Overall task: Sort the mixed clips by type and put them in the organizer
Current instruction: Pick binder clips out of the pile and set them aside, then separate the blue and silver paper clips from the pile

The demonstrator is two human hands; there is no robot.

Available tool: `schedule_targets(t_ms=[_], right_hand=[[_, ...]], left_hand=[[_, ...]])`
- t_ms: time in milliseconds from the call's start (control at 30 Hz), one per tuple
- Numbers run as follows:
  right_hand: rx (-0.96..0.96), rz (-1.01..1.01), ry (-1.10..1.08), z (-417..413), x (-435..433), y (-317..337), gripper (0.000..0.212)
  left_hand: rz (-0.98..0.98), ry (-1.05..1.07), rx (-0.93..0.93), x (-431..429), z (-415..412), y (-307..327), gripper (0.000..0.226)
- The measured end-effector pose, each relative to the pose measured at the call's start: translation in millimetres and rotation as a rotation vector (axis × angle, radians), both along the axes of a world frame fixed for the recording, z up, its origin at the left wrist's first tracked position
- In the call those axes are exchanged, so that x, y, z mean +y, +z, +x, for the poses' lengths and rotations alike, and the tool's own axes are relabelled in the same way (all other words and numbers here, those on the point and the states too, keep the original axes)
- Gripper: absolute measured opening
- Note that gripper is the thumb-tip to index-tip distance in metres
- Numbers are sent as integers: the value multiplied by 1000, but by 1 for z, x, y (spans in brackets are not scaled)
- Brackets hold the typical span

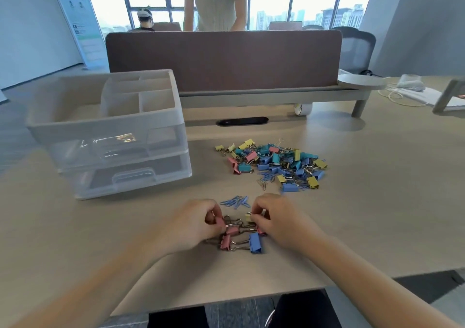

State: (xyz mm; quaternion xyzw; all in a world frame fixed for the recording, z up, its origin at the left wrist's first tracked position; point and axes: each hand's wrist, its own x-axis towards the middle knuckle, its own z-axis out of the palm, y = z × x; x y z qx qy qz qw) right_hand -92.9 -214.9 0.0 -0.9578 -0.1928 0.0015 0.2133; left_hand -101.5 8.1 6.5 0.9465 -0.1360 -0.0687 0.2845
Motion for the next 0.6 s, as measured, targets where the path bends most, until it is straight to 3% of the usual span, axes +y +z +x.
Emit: schedule_targets(t_ms=[367, 500, 600], right_hand=[[63, 41, 56, -17, 0, 6, 23], [124, 65, 50, -14, -9, 15, 44], [63, 95, -34, 2, -17, 17, 33]], left_hand=[[16, -105, 64, 7, -2, 3, 30], [88, -83, -44, 3, 8, 14, 30], [64, -51, -113, -5, 26, 19, 21]])
